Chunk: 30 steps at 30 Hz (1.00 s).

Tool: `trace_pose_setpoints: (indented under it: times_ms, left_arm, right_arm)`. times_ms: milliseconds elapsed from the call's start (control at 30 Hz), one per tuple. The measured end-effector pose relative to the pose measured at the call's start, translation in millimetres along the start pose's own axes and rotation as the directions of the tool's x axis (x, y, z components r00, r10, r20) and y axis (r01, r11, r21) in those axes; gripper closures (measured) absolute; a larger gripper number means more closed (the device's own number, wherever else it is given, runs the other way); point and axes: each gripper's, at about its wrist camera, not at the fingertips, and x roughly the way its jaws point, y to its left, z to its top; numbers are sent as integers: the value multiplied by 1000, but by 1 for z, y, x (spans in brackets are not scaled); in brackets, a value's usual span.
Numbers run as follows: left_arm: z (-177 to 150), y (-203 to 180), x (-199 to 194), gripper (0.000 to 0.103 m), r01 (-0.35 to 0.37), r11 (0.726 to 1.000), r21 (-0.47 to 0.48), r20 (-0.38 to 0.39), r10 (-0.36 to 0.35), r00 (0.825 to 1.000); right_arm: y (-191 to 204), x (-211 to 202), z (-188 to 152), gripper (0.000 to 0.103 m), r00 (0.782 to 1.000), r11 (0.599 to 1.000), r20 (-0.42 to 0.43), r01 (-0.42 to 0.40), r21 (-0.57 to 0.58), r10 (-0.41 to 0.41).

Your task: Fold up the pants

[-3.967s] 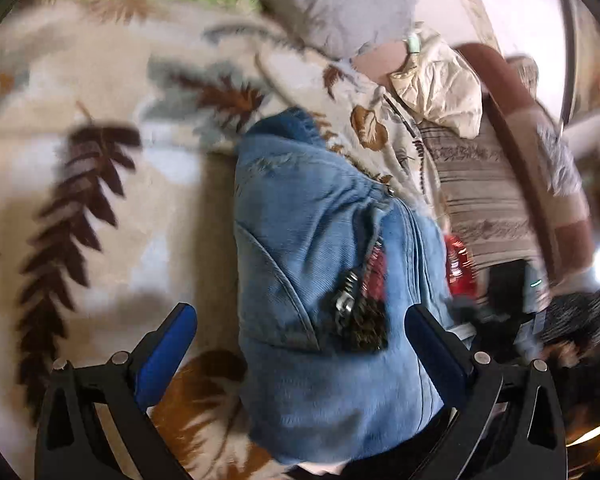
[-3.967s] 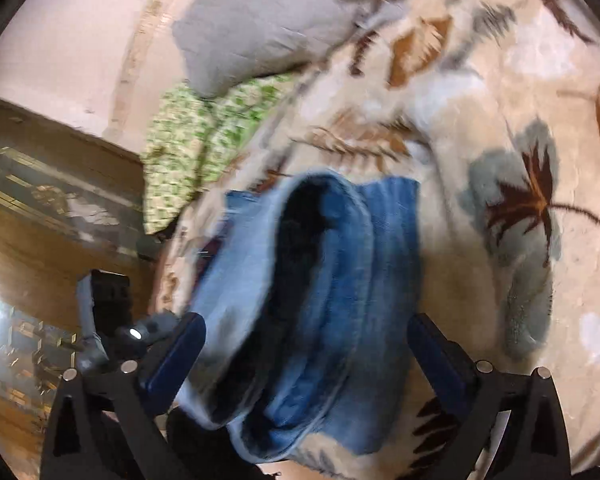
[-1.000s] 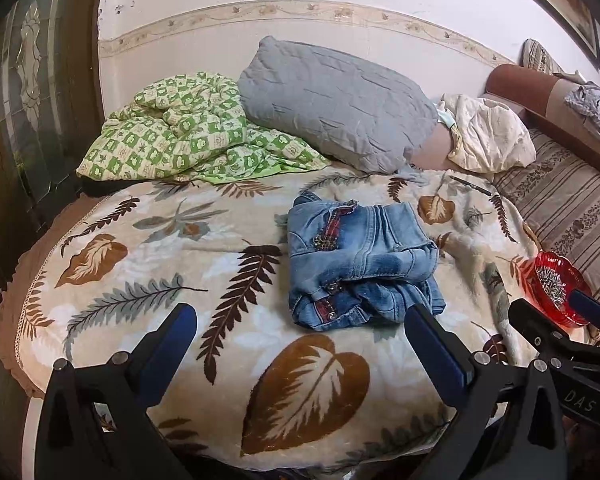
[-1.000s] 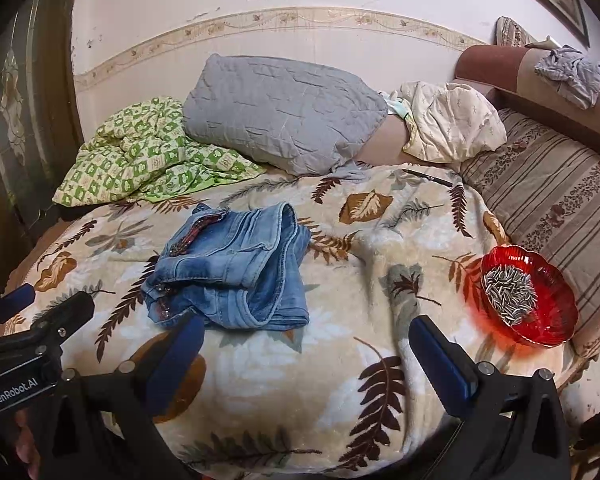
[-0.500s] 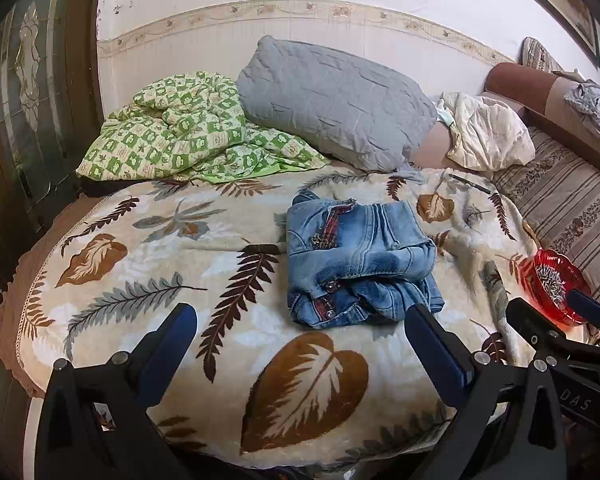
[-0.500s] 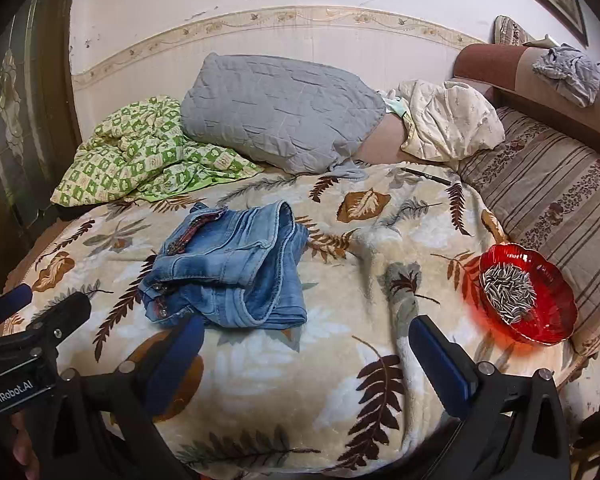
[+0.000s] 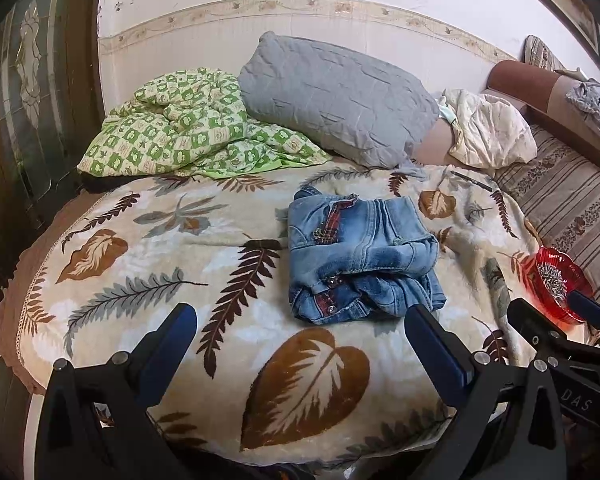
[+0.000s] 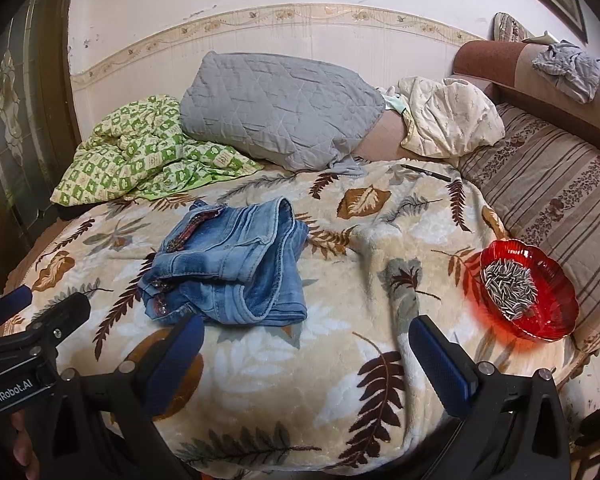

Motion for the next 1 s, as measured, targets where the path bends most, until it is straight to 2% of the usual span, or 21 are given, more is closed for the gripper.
trace_pose_setpoints:
  times_ms: [867,933,1000]
  left_arm:
    - [-3,3,1,0,-24,1000,-8,-7,24,1000]
    - [-5,6,-4,0,-59,998,-22,22,59,998]
    - [-3,6,-5,0,-39,999,-13,22,39,999]
  right_arm:
    - [0,1,-2,0,1000,1000,-3,1,2,-1]
    - [0,1,-3,0,1000,1000,-2,1,2,-1]
    - [0,1,-2,0,1000,1000,-2,3,3,-3]
